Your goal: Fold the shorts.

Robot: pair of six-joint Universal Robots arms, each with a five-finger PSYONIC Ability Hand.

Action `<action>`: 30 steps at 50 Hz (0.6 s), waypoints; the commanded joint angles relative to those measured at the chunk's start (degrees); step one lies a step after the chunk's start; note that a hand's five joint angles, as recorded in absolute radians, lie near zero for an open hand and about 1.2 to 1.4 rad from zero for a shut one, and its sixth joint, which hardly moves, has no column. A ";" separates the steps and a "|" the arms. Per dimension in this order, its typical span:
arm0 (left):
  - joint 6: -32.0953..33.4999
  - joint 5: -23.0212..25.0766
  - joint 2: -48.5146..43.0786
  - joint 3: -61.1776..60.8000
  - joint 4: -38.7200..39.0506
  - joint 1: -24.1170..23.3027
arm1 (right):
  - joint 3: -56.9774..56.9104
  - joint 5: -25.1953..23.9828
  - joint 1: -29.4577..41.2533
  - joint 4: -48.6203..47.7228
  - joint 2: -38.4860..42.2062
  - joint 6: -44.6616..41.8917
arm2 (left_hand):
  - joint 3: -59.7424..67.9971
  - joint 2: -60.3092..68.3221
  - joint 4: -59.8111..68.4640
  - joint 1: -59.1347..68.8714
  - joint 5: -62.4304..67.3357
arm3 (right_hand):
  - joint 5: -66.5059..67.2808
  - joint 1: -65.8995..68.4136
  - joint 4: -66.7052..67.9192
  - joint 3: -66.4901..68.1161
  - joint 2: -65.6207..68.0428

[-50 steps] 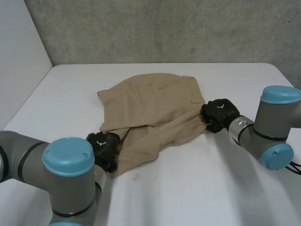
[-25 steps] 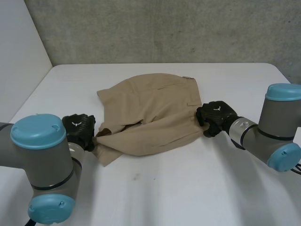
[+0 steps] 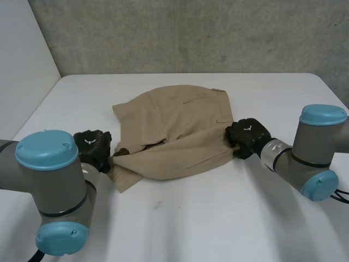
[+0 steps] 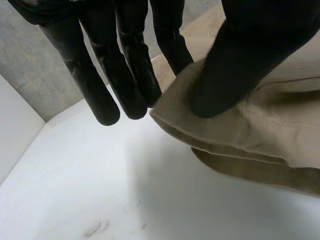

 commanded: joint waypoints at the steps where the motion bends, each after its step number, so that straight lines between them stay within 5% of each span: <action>1: 0.00 0.33 0.72 -0.38 -0.54 -0.24 | 0.53 0.57 -0.02 0.61 -2.56 0.18 | -42.90 -43.44 -43.28 -39.28 -41.61 | 22.50 29.55 21.21 21.10 20.28; 4: 0.18 1.11 3.07 -1.17 -1.07 -0.51 | 0.71 1.80 0.06 0.70 -4.14 0.80 | -54.03 -54.57 -54.41 -50.41 -52.74 | 22.50 29.55 21.21 21.10 20.28; 11: 0.27 7.26 13.36 -5.30 -4.85 -0.25 | 0.45 11.55 0.59 1.84 -6.17 3.87 | -53.07 -53.61 -53.45 -49.44 -51.77 | 22.50 29.55 21.21 21.10 20.28; 19: -0.08 16.75 18.47 -9.61 -8.98 -0.51 | -1.13 13.67 0.68 8.51 -6.17 5.11 | -21.84 -22.38 -22.22 -18.22 -20.54 | 22.50 29.55 21.21 21.10 20.28; 30: -0.52 17.91 15.75 -10.05 -10.92 -2.97 | -1.31 13.67 0.15 11.07 -6.43 4.49 | -8.99 -9.53 -9.37 -5.37 -7.69 | 22.50 29.55 21.21 21.10 20.28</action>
